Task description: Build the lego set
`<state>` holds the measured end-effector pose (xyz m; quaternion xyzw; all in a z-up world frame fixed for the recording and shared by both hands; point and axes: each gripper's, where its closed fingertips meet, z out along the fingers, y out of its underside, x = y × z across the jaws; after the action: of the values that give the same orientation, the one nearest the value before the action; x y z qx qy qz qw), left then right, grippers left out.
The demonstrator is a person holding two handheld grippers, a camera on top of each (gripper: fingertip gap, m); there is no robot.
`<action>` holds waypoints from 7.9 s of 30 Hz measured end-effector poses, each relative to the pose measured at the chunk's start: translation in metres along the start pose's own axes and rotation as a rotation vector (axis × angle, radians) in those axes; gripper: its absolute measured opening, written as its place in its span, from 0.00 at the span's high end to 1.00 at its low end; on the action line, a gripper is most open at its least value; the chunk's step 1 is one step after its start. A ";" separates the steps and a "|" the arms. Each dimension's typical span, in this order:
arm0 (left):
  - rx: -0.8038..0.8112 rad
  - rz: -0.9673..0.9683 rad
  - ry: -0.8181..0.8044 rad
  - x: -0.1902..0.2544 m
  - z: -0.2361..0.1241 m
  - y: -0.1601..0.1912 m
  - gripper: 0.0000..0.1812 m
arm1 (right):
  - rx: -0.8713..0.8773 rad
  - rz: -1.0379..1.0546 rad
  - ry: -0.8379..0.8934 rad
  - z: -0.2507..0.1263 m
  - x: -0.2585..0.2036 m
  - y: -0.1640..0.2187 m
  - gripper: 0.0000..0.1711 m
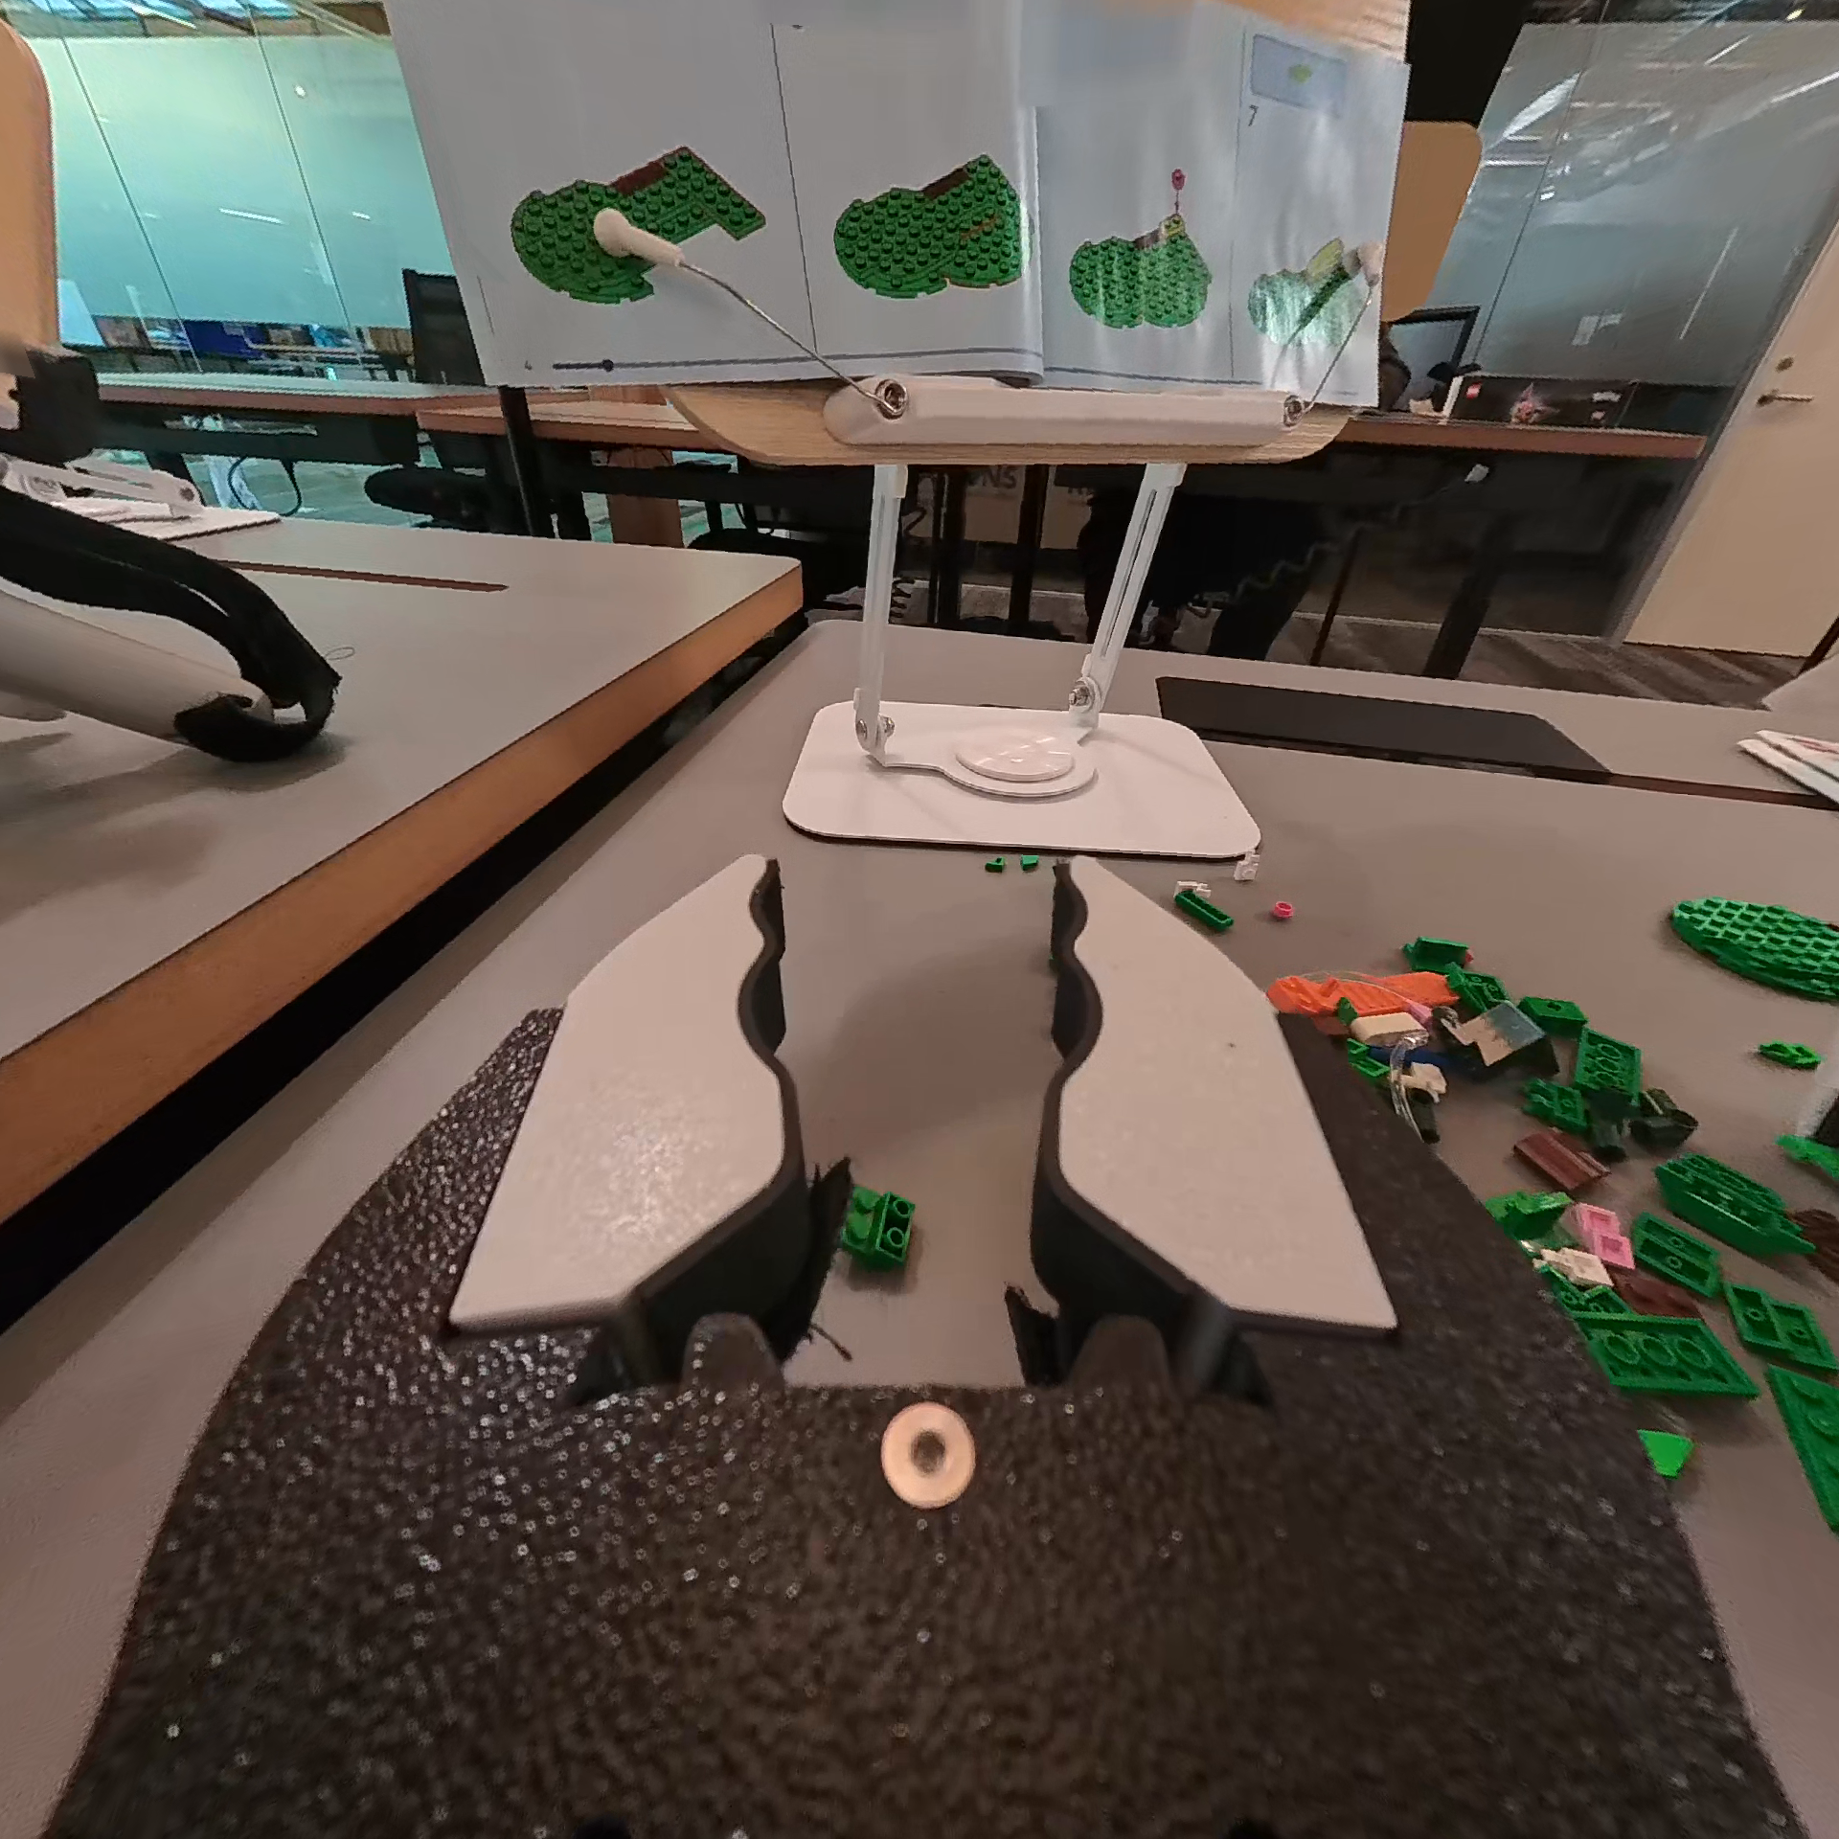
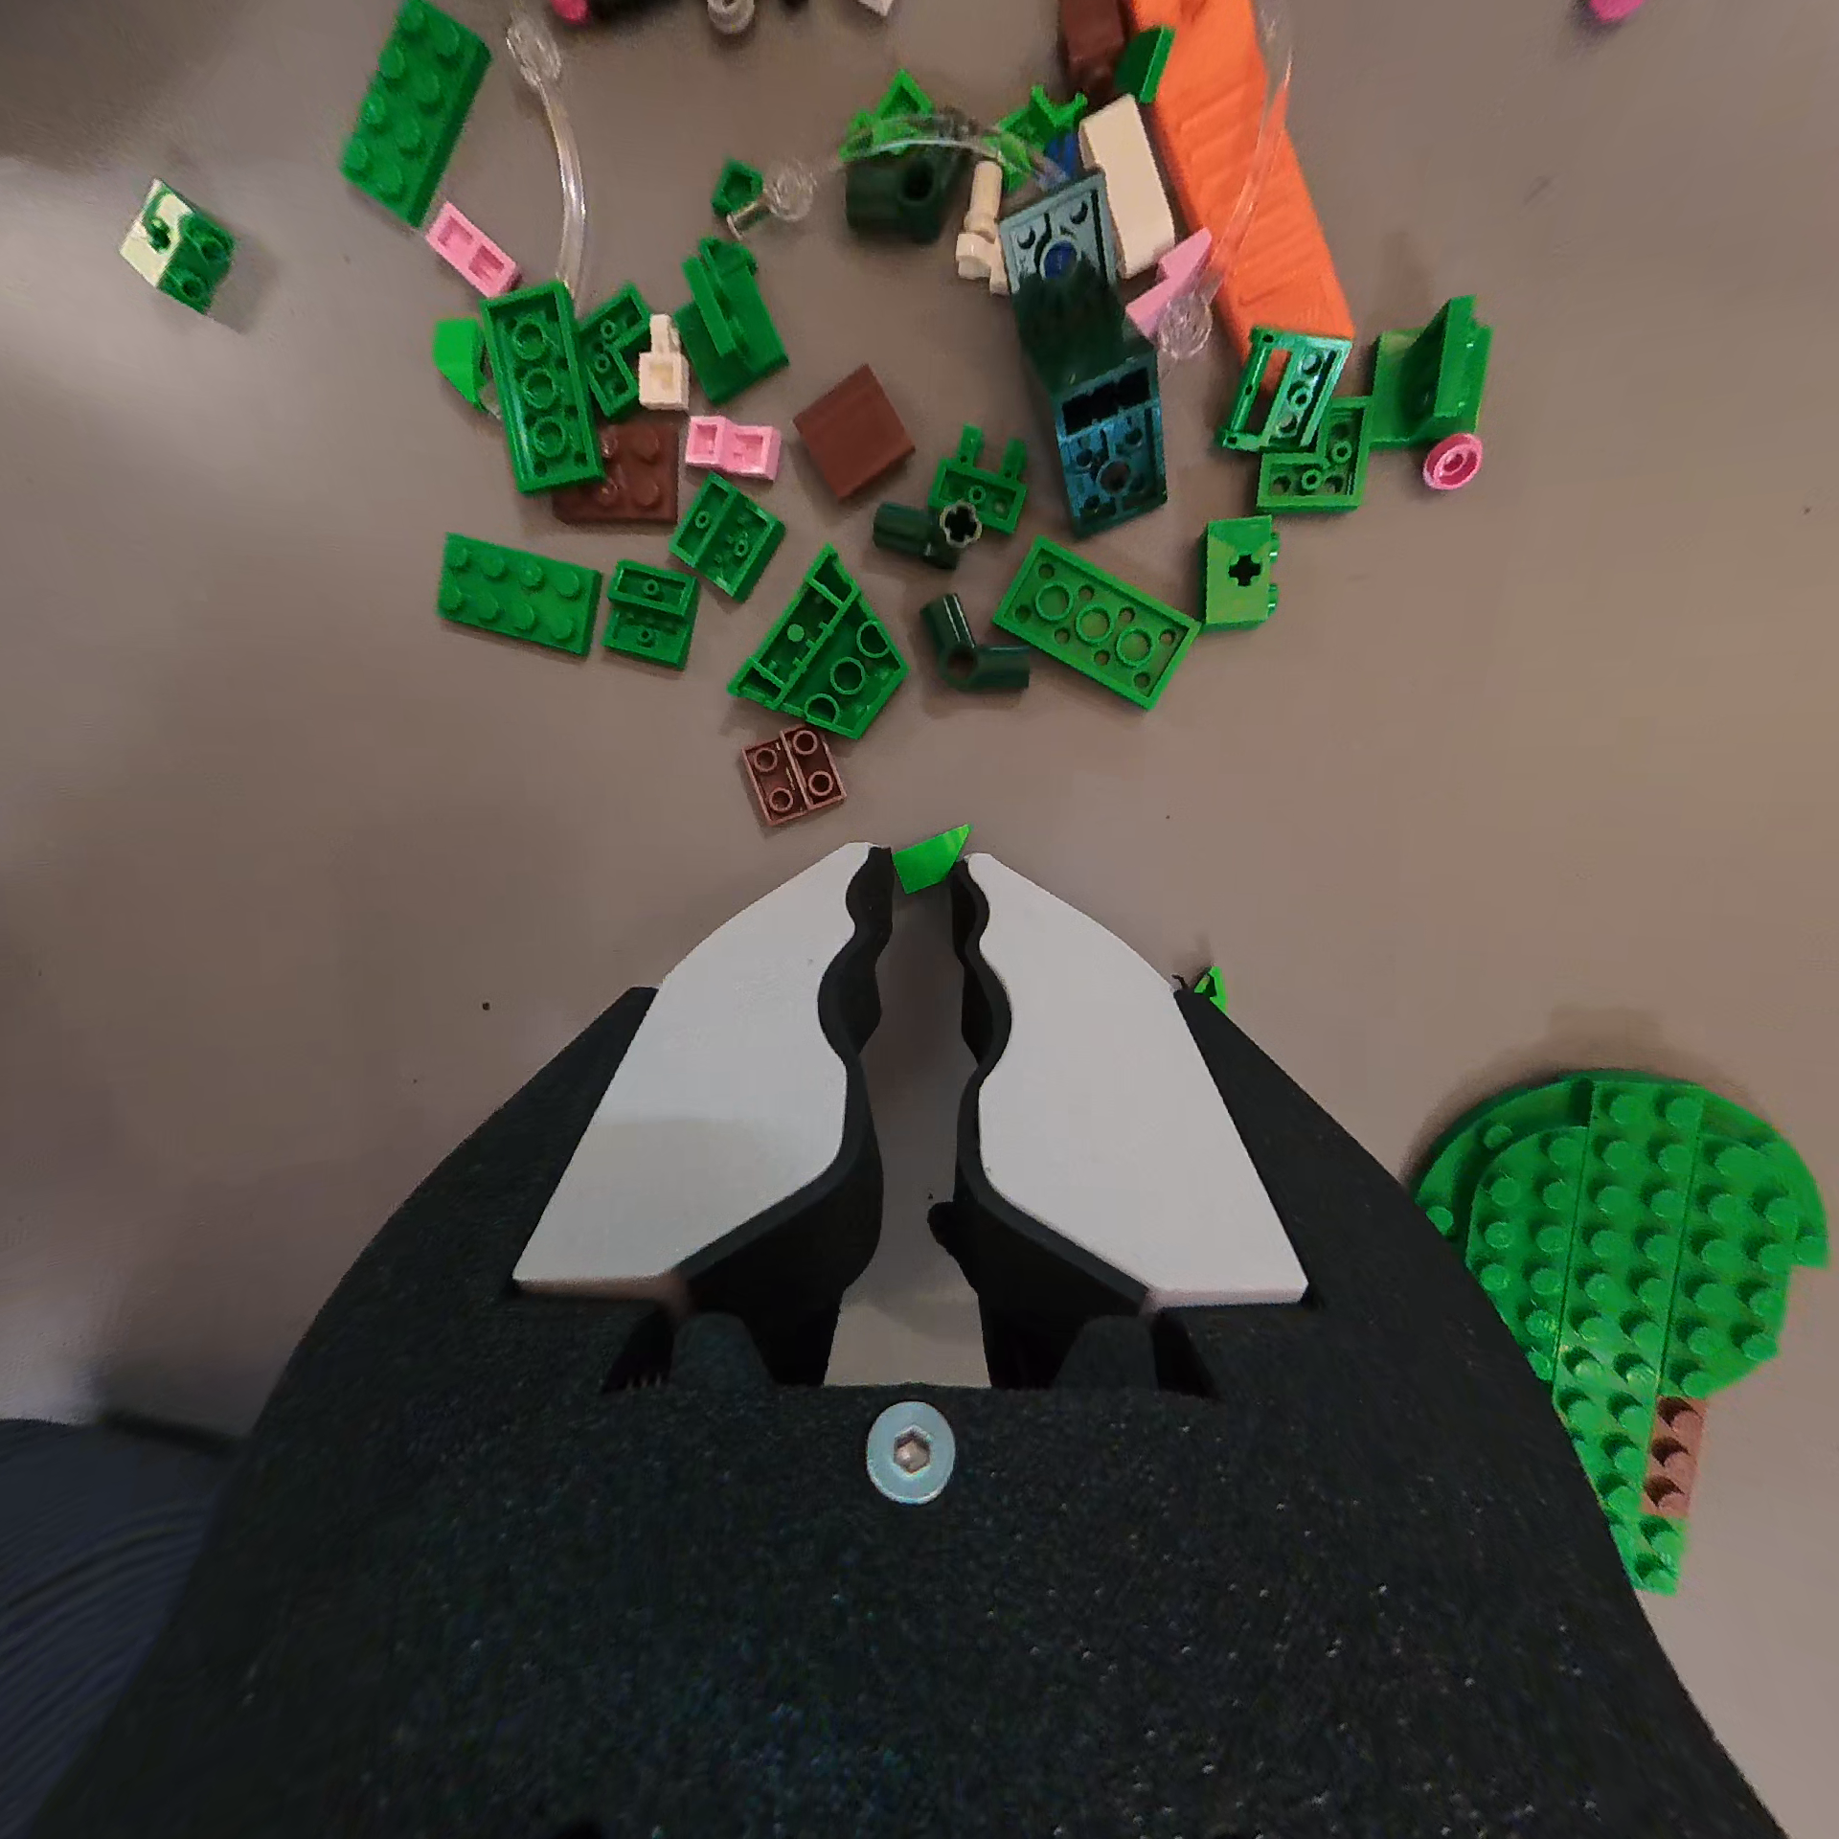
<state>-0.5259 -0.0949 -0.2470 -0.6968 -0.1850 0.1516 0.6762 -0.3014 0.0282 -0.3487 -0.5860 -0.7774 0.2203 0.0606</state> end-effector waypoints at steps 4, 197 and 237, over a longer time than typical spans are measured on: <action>-0.006 -0.027 0.008 -0.001 0.001 0.001 0.72 | 0.036 0.003 0.001 -0.004 0.000 -0.005 0.87; 0.037 0.618 1.407 0.346 -0.129 0.058 0.91 | 0.247 0.000 0.346 -0.120 -0.090 0.238 0.77; 0.024 0.594 1.445 0.344 -0.136 0.058 0.84 | -0.106 -0.729 1.030 -0.117 -0.097 0.201 1.00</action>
<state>-0.1552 -0.0571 -0.2862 -0.6359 0.4970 -0.1632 0.5675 -0.0534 0.0127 -0.3114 -0.3168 -0.8080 -0.1634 0.4691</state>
